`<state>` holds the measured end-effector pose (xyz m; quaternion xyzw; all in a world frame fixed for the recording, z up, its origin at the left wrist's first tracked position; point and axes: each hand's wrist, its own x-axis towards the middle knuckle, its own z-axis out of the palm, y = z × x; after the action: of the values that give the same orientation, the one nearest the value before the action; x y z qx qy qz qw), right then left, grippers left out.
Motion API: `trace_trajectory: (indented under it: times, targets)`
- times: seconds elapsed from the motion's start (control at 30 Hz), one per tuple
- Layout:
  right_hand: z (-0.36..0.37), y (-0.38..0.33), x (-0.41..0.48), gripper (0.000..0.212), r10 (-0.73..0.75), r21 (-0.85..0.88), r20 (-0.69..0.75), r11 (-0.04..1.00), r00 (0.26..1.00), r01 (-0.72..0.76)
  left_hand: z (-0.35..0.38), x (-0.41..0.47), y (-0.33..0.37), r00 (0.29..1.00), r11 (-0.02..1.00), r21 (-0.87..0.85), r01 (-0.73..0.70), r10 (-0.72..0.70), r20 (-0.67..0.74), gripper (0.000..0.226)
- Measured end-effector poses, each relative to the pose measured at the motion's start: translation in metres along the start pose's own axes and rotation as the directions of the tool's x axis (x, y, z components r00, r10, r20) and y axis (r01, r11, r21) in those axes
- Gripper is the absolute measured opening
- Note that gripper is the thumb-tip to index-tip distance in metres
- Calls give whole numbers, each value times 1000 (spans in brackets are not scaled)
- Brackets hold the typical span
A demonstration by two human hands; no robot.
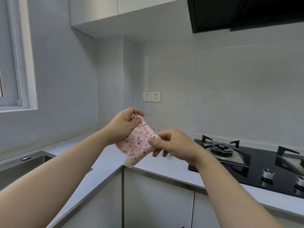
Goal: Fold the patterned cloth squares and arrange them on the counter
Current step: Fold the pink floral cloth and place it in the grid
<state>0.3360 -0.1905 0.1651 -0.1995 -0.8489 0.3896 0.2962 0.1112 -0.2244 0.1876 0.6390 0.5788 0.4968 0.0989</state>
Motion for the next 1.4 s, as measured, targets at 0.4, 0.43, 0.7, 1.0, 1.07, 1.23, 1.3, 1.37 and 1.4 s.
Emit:
trace_trajectory:
  times: [0.4, 0.43, 0.7, 1.0, 1.07, 1.23, 1.3, 1.37, 1.4]
  targets:
    - [17, 22, 20, 34, 420, 594, -413, 797, 808, -110, 19, 7, 19, 966, 990, -76, 122, -136, -219, 13]
    - [19, 25, 19, 37, 475, 660, -387, 741, 790, -122, 22, 7, 21, 961, 992, -38, 123, -129, -245, 10]
    - [27, 33, 19, 39, 532, 594, -559, 792, 636, -140, 47, 1, 21, 906, 933, -234, 272, -330, -266, 21]
    - [25, 26, 16, 34, 190, -64, -783, 923, 593, -380, 76, -11, 12, 844, 865, -399, 304, -439, -308, 32]
    - [28, 24, 16, 34, 151, -106, -790, 921, 594, -375, 79, -18, 19, 843, 942, -243, 229, -317, -434, 32]
    - [29, 25, 15, 40, 168, -42, -780, 947, 603, -318, 78, -22, 15, 856, 990, 12, 137, -112, -505, 29]
    - [25, 25, 17, 46, 212, 26, -744, 957, 633, -289, 76, -22, 15, 864, 992, 46, 121, -82, -497, 30]
    - [23, 25, 18, 54, 249, 70, -712, 956, 657, -286, 74, -23, 16, 869, 994, 50, 98, -61, -492, 30]
    - [22, 26, 19, 54, 254, 73, -701, 955, 667, -287, 74, -23, 16, 873, 994, 40, 105, -73, -483, 30]
